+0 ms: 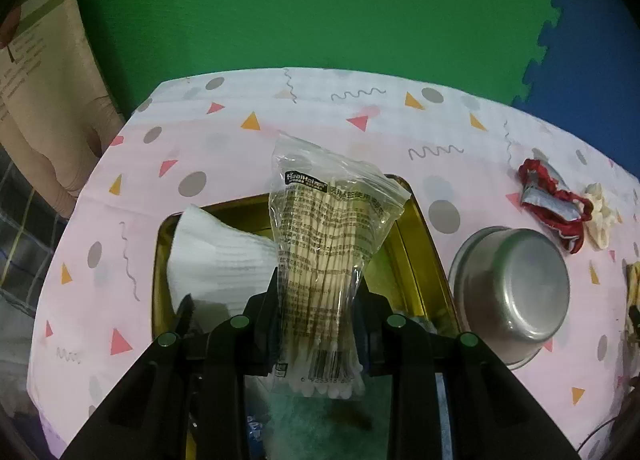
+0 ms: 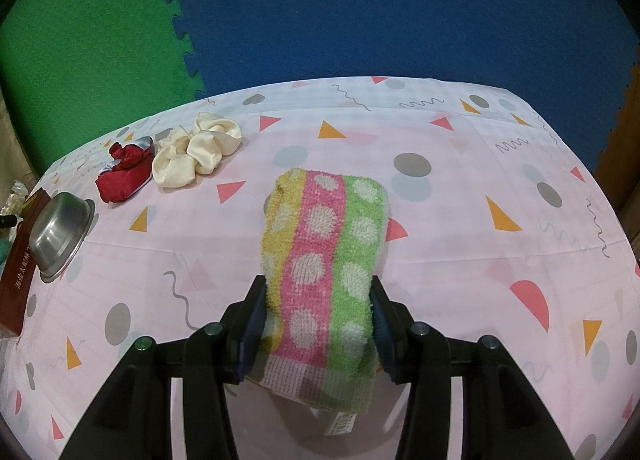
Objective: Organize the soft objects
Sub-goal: 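Lower the cotton swab bag into the gold tin and open the left gripper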
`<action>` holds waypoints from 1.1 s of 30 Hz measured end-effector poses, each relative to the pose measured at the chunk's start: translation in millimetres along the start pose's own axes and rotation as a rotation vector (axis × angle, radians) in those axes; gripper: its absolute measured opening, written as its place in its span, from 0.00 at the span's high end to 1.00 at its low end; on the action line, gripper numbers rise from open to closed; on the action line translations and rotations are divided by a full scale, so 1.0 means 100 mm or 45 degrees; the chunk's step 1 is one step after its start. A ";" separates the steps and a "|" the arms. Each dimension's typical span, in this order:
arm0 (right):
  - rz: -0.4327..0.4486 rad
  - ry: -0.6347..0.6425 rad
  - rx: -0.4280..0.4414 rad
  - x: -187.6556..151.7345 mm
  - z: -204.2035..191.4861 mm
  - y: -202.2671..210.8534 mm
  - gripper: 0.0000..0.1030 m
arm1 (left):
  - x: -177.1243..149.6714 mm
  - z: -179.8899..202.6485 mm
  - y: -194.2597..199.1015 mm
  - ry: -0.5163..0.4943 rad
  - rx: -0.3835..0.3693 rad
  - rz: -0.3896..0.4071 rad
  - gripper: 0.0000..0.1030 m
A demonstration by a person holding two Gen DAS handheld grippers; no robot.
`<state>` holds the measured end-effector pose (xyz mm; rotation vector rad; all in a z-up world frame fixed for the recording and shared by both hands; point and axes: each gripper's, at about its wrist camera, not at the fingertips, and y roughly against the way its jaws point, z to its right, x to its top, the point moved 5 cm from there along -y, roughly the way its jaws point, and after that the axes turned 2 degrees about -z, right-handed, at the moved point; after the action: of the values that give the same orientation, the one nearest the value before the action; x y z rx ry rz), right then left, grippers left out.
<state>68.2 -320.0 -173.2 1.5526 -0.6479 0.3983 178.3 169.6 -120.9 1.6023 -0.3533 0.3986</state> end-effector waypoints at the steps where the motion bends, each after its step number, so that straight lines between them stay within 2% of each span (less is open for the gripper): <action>1: 0.000 0.000 0.000 0.00 0.00 0.00 0.53 | -0.01 0.01 -0.02 -0.005 -0.003 -0.003 0.74; 11: 0.000 0.000 -0.001 0.00 0.00 0.00 0.53 | -0.02 0.01 -0.12 -0.005 0.022 -0.018 0.72; 17: 0.000 0.001 -0.001 0.00 0.00 0.00 0.53 | -0.02 0.01 -0.13 -0.006 0.041 -0.015 0.68; 21: 0.000 0.001 -0.001 0.00 0.00 0.00 0.53 | -0.03 0.01 -0.14 -0.008 0.060 -0.012 0.61; 24: 0.000 0.000 -0.001 0.00 0.00 0.00 0.53 | -0.03 0.01 -0.14 -0.010 0.064 -0.011 0.59; 30: 0.000 0.000 -0.002 0.00 0.00 0.00 0.53 | -0.02 0.02 -0.07 -0.017 0.085 0.018 0.46; 33: 0.000 0.000 -0.001 0.00 0.00 0.00 0.53 | -0.01 0.04 -0.02 -0.027 0.090 0.031 0.44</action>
<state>68.0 -320.0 -173.0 1.5517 -0.6481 0.3977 178.5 165.8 -123.4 1.6732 -0.3790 0.4168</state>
